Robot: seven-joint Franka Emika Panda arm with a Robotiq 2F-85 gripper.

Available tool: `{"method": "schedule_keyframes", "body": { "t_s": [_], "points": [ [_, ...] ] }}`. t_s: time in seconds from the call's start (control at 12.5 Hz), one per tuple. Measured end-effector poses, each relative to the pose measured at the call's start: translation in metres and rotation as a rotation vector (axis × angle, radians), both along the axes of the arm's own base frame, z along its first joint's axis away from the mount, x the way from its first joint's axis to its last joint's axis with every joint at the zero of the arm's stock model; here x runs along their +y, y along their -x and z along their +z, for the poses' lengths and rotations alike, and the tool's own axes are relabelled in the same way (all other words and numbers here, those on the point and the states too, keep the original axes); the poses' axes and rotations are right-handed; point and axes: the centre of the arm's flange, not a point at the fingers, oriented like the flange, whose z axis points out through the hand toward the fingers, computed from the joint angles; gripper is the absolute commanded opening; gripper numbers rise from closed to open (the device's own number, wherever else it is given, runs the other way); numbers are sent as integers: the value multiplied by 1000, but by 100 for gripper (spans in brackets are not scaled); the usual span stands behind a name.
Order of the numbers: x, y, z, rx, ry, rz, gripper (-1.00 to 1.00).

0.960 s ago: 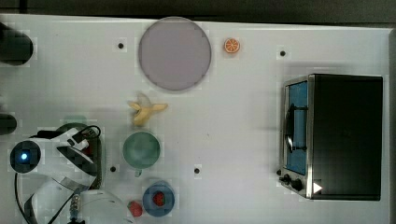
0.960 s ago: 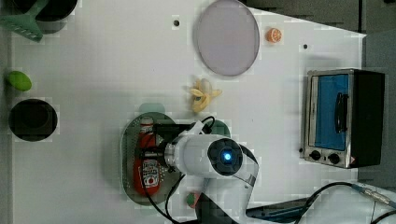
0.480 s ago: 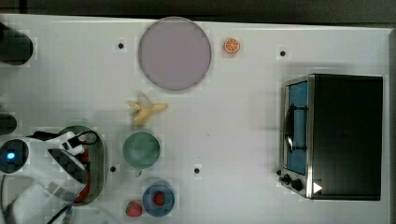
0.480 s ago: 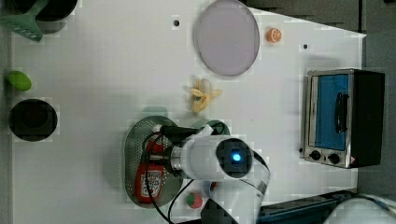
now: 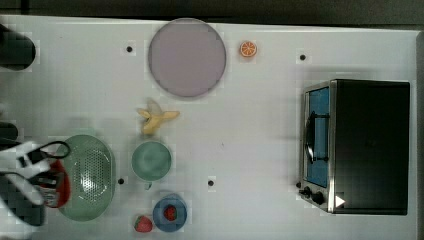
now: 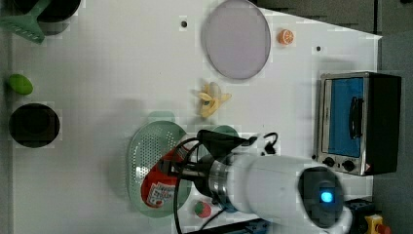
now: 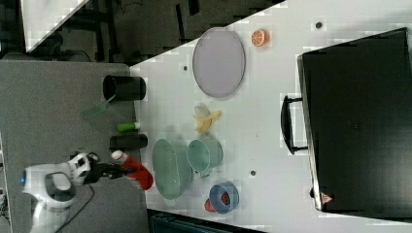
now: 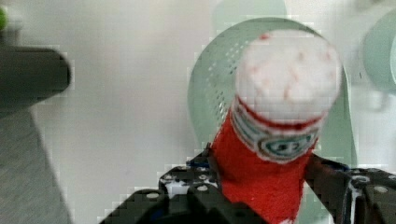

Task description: Pick ketchup from strainer and place it on the table

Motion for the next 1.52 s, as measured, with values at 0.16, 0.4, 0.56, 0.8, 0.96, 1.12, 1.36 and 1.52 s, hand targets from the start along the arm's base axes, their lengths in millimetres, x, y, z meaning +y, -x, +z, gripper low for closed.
{"method": "schedule_keyframes", "body": {
  "t_s": [0.16, 0.4, 0.56, 0.8, 0.96, 1.12, 1.36, 1.52],
  "points": [
    [6, -3, 39, 64, 6, 24, 21],
    [-15, -20, 68, 106, 62, 83, 21],
    [-39, -47, 90, 76, 45, 62, 21],
    [-112, -96, 107, 31, 56, -49, 21],
    [-171, -129, 107, 28, 60, -150, 21],
    [-234, -154, 101, 36, 79, -256, 21],
    [-331, -176, 94, 53, 81, -394, 21],
    [-383, -178, 84, 67, 93, -426, 21]
  ]
}}
